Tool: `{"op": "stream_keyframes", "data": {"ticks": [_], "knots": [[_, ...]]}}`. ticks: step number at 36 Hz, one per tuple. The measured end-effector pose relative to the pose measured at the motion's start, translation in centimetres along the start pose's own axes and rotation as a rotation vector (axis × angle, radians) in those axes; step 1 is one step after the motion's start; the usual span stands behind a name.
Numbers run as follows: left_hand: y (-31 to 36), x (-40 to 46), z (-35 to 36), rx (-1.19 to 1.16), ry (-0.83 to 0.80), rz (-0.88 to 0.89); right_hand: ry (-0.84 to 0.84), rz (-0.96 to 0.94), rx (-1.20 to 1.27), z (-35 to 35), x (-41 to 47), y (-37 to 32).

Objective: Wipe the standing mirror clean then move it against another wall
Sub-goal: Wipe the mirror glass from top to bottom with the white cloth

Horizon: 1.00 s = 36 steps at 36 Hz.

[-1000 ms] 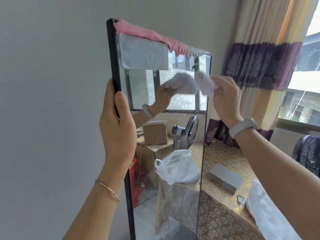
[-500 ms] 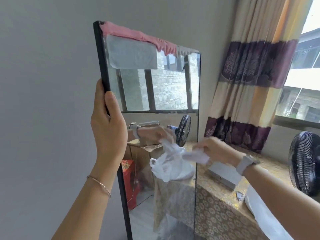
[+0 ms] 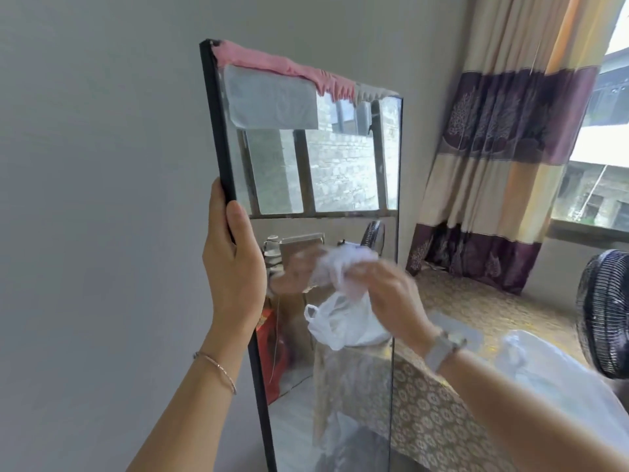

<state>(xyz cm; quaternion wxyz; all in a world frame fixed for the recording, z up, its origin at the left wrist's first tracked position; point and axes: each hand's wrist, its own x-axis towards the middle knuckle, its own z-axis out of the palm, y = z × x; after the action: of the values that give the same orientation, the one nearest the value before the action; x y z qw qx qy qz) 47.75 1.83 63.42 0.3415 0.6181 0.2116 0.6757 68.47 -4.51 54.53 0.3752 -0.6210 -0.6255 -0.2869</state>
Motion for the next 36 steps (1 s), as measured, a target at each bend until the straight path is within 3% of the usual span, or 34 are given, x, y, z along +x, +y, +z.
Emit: {"op": "stream_keyframes", "data": {"ticks": [3,5,8,14,16,18,22,27,29,31,36], "knots": [[-0.9,-0.6,-0.7,0.028,0.018,-0.028,-0.394,0.055,0.009,0.7,-4.8,0.7],[-0.9,-1.1,-1.0,0.039,0.006,-0.031,-0.465,0.072,-0.006,-0.2,-5.3,1.0],[-1.1,-2.0,-1.3,0.016,-0.034,-0.058,-0.326,0.052,-0.022,-2.3,-3.0,0.6],[-2.6,-3.8,-1.2,0.002,-0.108,-0.098,0.264,0.028,-0.029,-6.1,7.1,-1.5],[-2.3,-4.2,-1.0,0.000,-0.122,-0.094,0.348,0.066,-0.052,-6.0,9.4,-1.9],[-2.0,-4.4,-1.0,-0.021,-0.142,-0.104,0.326,0.052,-0.087,-5.0,9.4,-2.4],[-1.6,-4.4,-1.1,-0.028,-0.173,-0.120,0.176,0.013,-0.063,-2.2,2.3,-2.9],[-2.1,-4.3,-1.7,-0.013,-0.195,-0.114,-0.508,-0.027,0.041,-1.0,-7.5,-1.3],[-2.0,-4.3,-1.8,-0.005,-0.203,-0.093,-0.567,0.004,0.049,-1.7,-7.6,-0.8],[-1.8,-4.3,-1.7,-0.011,-0.198,-0.060,-0.446,0.006,0.029,-3.0,-5.6,-0.8],[-1.5,-4.6,-1.4,-0.035,-0.213,-0.083,0.189,-0.096,-0.007,-6.0,3.2,-2.8]]}}
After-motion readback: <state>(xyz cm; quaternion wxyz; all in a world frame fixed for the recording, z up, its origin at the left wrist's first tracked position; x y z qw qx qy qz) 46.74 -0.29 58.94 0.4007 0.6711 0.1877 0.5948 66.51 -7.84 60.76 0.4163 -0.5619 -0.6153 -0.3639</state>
